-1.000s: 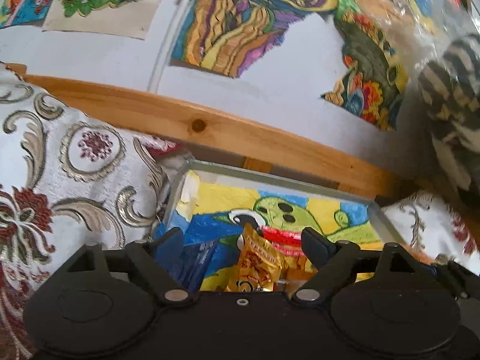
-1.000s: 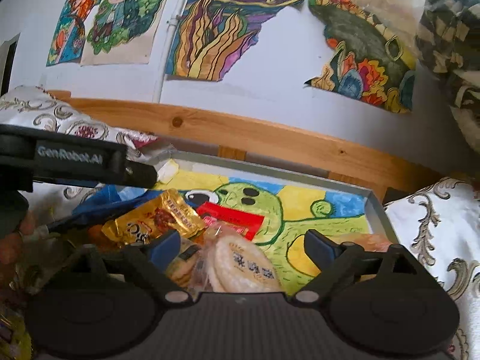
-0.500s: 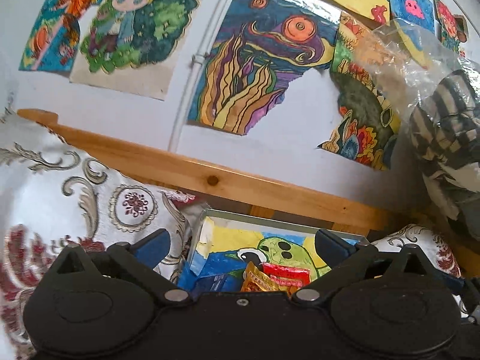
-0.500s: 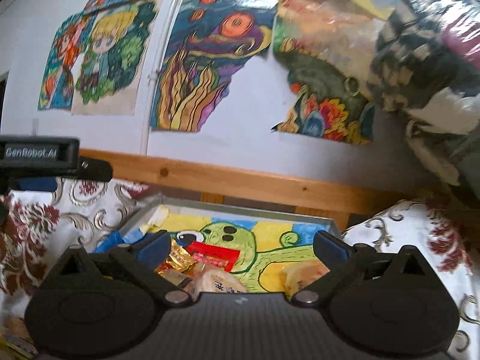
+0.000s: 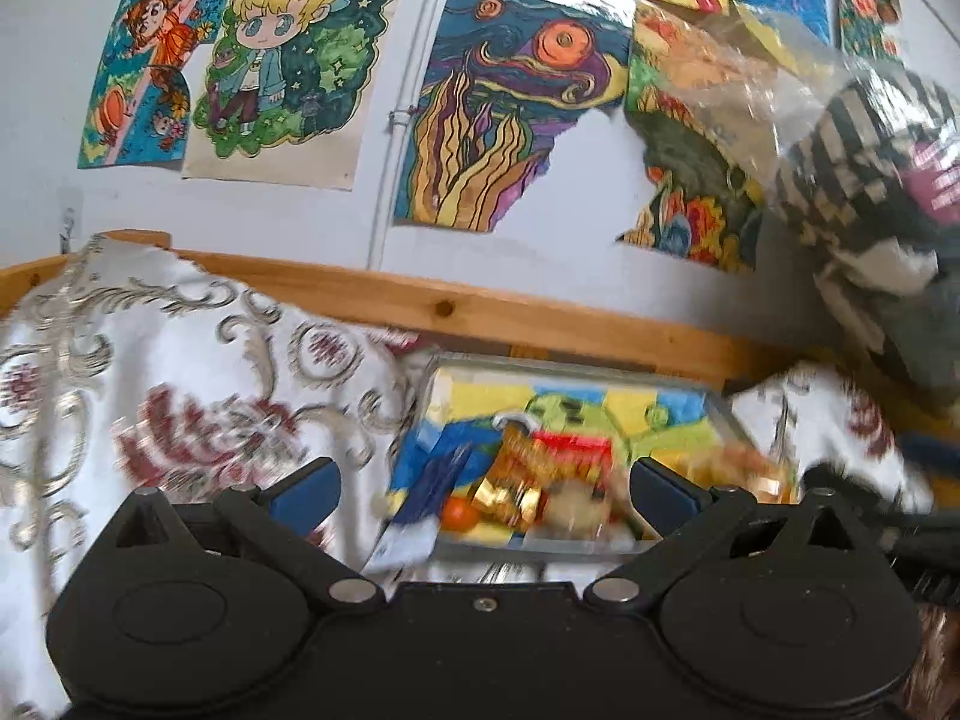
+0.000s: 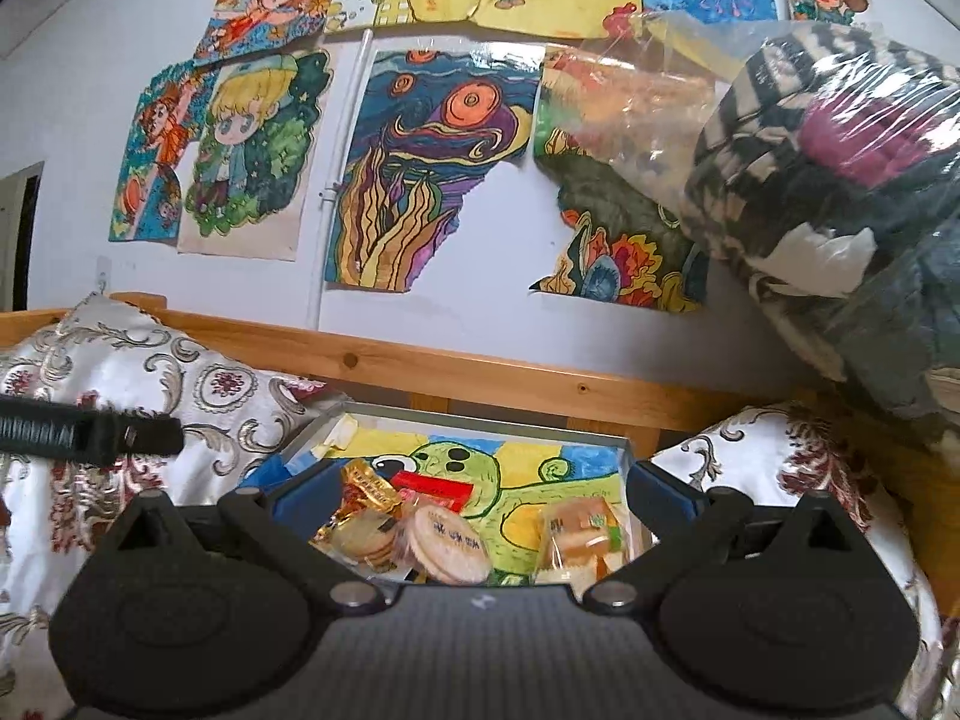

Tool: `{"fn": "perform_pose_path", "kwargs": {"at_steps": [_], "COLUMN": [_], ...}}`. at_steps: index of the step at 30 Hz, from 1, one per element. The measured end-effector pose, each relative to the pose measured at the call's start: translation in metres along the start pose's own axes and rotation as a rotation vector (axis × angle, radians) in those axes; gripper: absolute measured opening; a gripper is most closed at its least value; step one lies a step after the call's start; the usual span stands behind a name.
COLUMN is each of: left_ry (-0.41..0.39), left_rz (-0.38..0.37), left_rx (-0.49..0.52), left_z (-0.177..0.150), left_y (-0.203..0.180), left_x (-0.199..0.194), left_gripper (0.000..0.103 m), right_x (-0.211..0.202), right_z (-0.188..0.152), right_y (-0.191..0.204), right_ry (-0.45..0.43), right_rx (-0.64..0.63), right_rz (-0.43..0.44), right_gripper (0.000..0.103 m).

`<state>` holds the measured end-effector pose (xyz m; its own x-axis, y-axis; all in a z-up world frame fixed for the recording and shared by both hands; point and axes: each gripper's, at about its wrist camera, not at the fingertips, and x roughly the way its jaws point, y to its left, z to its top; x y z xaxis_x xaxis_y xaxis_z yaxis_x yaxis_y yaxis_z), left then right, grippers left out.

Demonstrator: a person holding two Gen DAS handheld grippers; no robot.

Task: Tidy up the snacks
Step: 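Withdraw both tools from the tray back over the yellow bar and light blue packet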

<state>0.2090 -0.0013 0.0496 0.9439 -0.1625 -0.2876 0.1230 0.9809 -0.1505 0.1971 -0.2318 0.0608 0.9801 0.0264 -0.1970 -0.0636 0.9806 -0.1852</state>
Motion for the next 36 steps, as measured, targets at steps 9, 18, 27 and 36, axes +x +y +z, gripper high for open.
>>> {"fn": "perform_pose_path", "kwargs": {"at_steps": [9,18,27,36], "left_ry": [0.06,0.11,0.153,0.22], "left_rz": [0.04,0.044,0.023,0.032], "left_rx": [0.026,0.063,0.077,0.129], "left_z": [-0.028,-0.055,-0.07,-0.081], "left_y": [0.007,0.006,0.005,-0.003], "left_x": [-0.055,-0.094,-0.118,-0.126], "left_gripper": [0.102,0.102,0.102,0.102], "right_x": [-0.056,-0.098,-0.119,-0.126], "right_z": [-0.008,-0.021,-0.035,-0.046], "right_y": [0.008,0.014,0.027,0.048], "right_ry": [0.007,0.056,0.142,0.229], "right_rx": [-0.039,-0.053,-0.089,-0.162], "right_rz": [0.04,0.067,0.092,0.114], "right_gripper": [0.103,0.103,0.103,0.103]}}
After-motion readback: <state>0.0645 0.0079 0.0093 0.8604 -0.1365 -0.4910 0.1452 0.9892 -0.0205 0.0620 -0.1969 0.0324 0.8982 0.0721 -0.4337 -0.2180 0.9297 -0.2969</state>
